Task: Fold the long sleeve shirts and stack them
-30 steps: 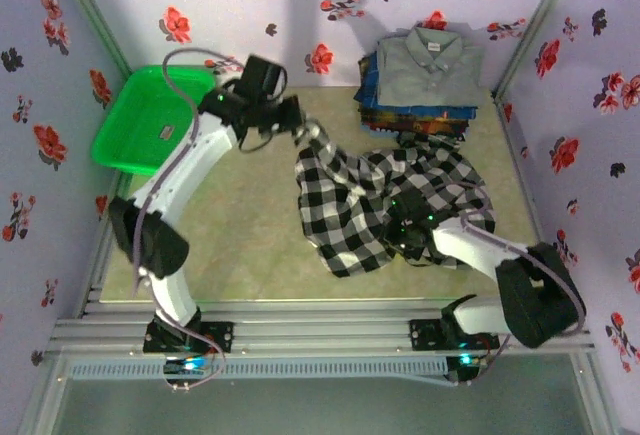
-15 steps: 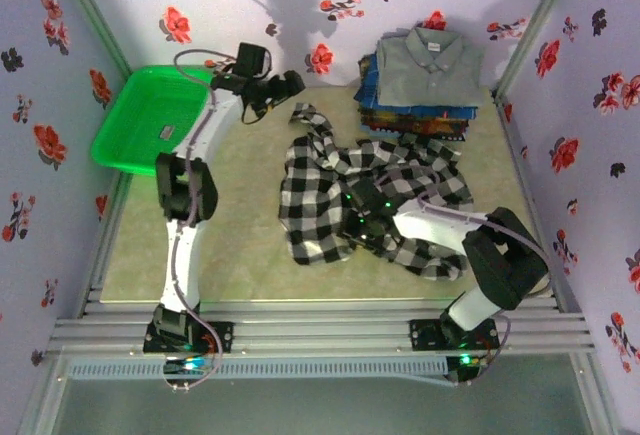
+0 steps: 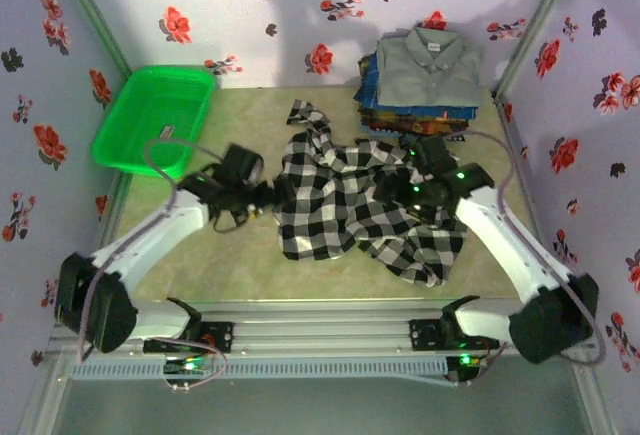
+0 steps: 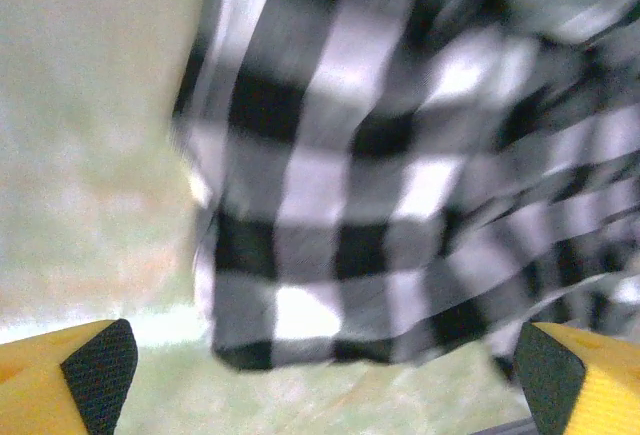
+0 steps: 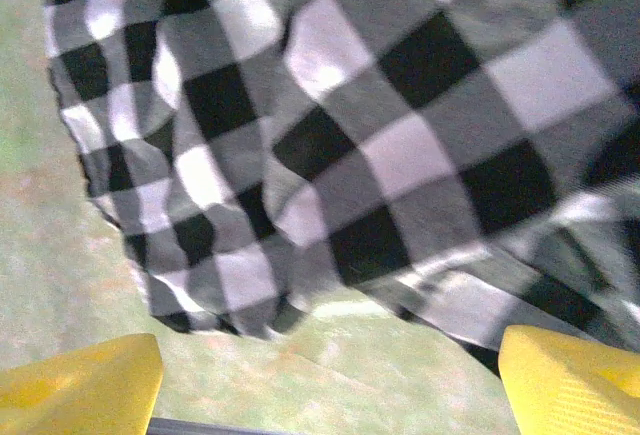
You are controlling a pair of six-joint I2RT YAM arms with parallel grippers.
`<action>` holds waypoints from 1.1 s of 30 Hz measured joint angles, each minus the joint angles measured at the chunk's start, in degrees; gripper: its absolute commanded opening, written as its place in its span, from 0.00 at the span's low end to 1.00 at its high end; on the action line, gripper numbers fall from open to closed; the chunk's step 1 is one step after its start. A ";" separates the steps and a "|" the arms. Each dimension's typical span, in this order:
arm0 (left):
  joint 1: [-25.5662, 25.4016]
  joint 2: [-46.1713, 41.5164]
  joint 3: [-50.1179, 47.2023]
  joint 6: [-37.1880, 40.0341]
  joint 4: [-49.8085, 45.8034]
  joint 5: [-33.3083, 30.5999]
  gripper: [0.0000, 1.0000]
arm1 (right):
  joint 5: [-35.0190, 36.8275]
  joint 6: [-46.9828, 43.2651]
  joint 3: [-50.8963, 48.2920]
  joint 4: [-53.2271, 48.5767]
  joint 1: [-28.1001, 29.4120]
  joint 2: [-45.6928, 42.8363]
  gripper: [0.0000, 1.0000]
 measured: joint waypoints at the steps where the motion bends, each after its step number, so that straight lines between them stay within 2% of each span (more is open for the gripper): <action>1: -1.29 1.07 -2.16 -1.38 0.48 0.04 0.99 | 0.22 -0.66 -0.70 -1.62 -0.04 -1.38 0.88; 5: -5.11 6.32 -6.03 -7.19 5.35 0.09 0.97 | 2.10 -1.05 -8.72 -7.98 3.43 -6.82 0.87; 9: -5.40 10.78 -5.90 -10.08 12.02 -0.33 0.92 | 4.55 0.57 -17.42 -9.44 8.24 -8.98 0.85; 12: -5.38 15.54 -5.11 -11.76 16.24 -0.83 0.77 | 6.27 1.86 -20.81 -7.39 11.08 -7.85 0.84; 15: -4.96 17.86 -3.65 -13.35 14.38 -1.44 0.49 | 7.76 1.99 -21.03 -3.89 13.03 -4.74 0.84; 17: -4.50 18.62 -3.56 -14.27 13.03 -1.79 0.35 | 8.72 1.92 -21.00 -1.29 14.75 -1.75 0.84; 23: -1.95 18.67 -3.61 -14.67 10.21 -0.66 0.13 | 11.39 -0.04 -19.10 4.55 18.88 8.70 0.83; 26: -1.09 18.67 -3.58 -13.22 9.64 0.22 0.09 | 13.99 -0.79 -17.51 6.32 19.74 13.29 0.80; 28: -0.50 18.58 -3.56 -12.55 9.73 1.01 0.08 | 16.20 -1.29 -16.26 7.34 20.00 16.24 0.68; 30: 0.59 18.56 -3.80 -11.89 12.59 0.74 0.08 | 18.75 -1.60 -14.86 8.66 20.11 20.17 0.42; 32: 2.78 18.36 -4.04 -11.47 15.80 0.04 0.08 | 19.37 -1.53 -13.14 9.25 20.20 22.91 0.24; 33: 4.11 17.94 -4.24 -11.19 17.05 -0.15 0.08 | 20.11 -1.77 -12.59 9.99 20.50 23.52 0.21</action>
